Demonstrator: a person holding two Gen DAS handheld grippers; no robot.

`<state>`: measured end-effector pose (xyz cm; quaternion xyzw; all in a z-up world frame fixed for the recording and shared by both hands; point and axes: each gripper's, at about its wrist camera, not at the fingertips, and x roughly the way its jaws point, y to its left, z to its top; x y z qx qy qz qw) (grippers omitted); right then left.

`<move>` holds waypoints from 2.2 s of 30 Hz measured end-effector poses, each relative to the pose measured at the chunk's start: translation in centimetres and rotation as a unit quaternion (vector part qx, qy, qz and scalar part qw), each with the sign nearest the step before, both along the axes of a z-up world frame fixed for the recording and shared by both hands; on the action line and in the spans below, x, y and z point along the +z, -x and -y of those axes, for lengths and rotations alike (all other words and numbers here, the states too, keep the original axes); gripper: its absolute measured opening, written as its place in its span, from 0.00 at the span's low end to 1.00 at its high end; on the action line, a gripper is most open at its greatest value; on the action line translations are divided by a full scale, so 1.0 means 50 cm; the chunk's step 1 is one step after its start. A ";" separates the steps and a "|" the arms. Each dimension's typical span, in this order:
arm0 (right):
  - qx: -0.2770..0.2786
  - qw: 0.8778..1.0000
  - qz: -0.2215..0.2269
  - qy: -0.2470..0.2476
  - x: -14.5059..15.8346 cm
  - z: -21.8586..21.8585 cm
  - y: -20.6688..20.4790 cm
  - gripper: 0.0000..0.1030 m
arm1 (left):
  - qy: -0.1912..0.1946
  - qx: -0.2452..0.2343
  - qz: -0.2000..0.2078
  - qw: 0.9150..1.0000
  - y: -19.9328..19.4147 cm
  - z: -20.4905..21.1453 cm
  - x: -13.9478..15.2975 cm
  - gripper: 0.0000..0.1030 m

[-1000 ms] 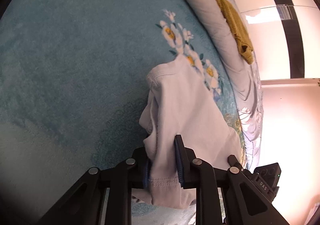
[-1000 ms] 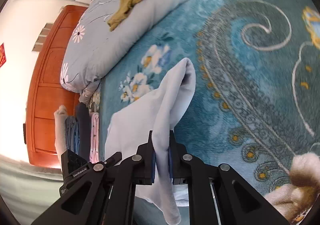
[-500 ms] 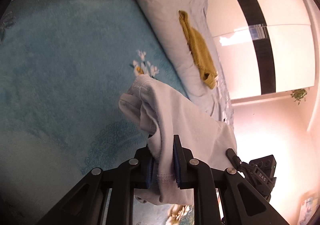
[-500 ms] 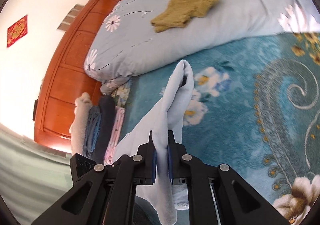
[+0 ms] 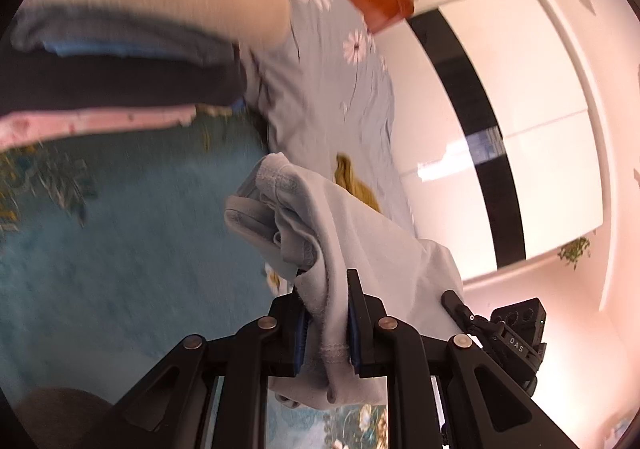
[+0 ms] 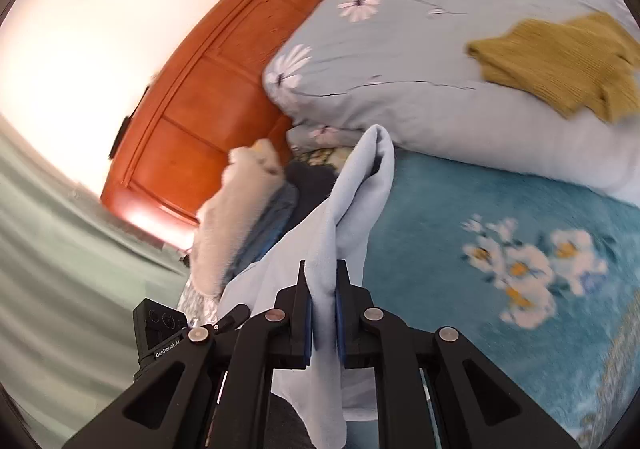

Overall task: Fold clothes
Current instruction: 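Grasp the folded shirt bundle with both grippers and lift it off the bed, then carry the lifted shirt bundle with both grippers toward the clothes stack, then lower the shirt bundle onto the beige sweater and open both grippers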

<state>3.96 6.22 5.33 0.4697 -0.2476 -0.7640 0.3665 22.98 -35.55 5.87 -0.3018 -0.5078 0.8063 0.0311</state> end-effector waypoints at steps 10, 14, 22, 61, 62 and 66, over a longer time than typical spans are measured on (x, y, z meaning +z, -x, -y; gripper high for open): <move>0.131 0.990 -0.044 0.012 0.131 0.298 0.097 0.09 | 0.046 0.095 -0.046 0.993 -0.064 0.236 0.136 0.18; 0.172 0.983 -0.056 0.014 0.171 0.429 0.147 0.09 | 0.069 0.128 -0.051 0.988 -0.063 0.325 0.155 0.18; 0.237 0.970 -0.053 0.004 0.178 0.673 0.251 0.09 | 0.086 0.189 -0.041 0.977 -0.057 0.478 0.127 0.18; 0.205 0.971 -0.086 -0.089 0.073 0.789 0.346 0.12 | 0.168 0.225 0.027 0.959 -0.046 0.527 0.096 0.46; 0.214 0.968 -0.093 -0.091 0.078 0.799 0.337 0.12 | 0.177 0.216 0.023 0.960 -0.031 0.524 0.104 0.48; 0.249 0.956 -0.113 -0.105 0.078 0.848 0.306 0.13 | 0.206 0.192 0.040 0.959 0.027 0.524 0.100 0.52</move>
